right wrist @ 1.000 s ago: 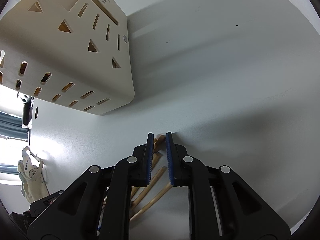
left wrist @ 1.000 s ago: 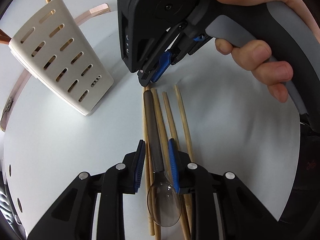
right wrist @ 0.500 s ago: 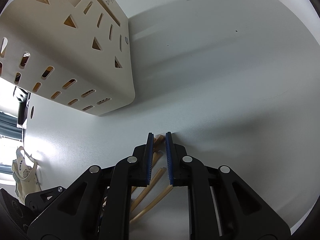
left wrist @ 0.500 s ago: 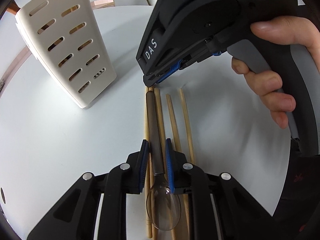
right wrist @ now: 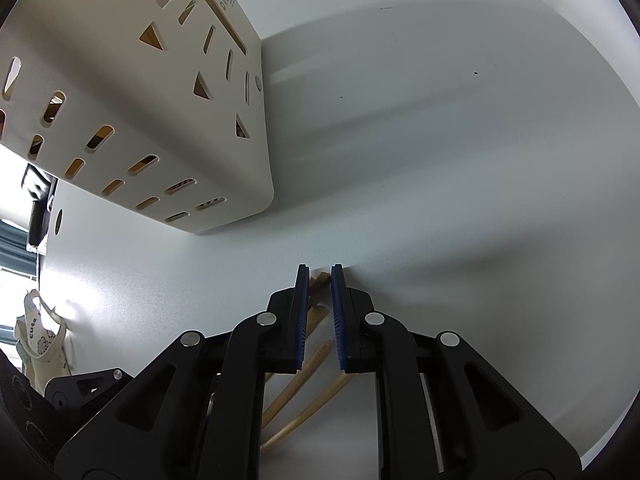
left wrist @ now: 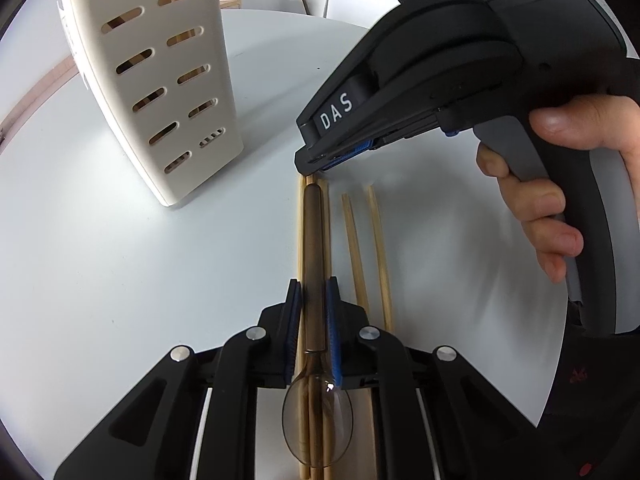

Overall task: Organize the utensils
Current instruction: 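Close the left gripper on the clear spoon handle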

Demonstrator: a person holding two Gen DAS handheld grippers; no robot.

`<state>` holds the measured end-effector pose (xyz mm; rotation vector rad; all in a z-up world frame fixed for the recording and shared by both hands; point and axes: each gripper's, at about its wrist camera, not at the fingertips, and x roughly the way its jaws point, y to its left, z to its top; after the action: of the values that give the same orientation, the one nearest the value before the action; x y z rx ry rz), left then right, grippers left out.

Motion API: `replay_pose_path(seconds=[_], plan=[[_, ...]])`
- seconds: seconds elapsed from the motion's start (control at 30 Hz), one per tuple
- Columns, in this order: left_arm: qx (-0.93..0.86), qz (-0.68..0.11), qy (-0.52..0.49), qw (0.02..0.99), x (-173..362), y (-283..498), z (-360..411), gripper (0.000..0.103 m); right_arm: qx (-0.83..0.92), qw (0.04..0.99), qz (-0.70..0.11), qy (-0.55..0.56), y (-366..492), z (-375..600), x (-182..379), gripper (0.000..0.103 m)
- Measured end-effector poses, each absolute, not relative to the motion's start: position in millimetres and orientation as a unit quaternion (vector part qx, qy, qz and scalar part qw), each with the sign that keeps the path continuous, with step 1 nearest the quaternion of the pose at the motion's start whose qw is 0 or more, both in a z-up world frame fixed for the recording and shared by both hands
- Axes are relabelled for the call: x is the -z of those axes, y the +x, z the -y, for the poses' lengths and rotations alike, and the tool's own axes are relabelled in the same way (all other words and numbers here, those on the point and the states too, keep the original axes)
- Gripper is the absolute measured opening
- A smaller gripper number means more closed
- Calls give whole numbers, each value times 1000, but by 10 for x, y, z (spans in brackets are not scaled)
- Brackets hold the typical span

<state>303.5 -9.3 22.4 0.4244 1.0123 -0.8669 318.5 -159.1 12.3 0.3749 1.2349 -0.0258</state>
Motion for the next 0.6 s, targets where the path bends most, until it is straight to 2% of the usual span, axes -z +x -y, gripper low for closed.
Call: replay_pose_path(seconds=[0.43,0.6], plan=[[395,-451,165,783,-260,2968,-99,12,3,791,-570,222,3193,1677,-106,7],[389,-438,154,796,-353,2937,-185,12,-16,783,-557,276,3190,1857,8,6]])
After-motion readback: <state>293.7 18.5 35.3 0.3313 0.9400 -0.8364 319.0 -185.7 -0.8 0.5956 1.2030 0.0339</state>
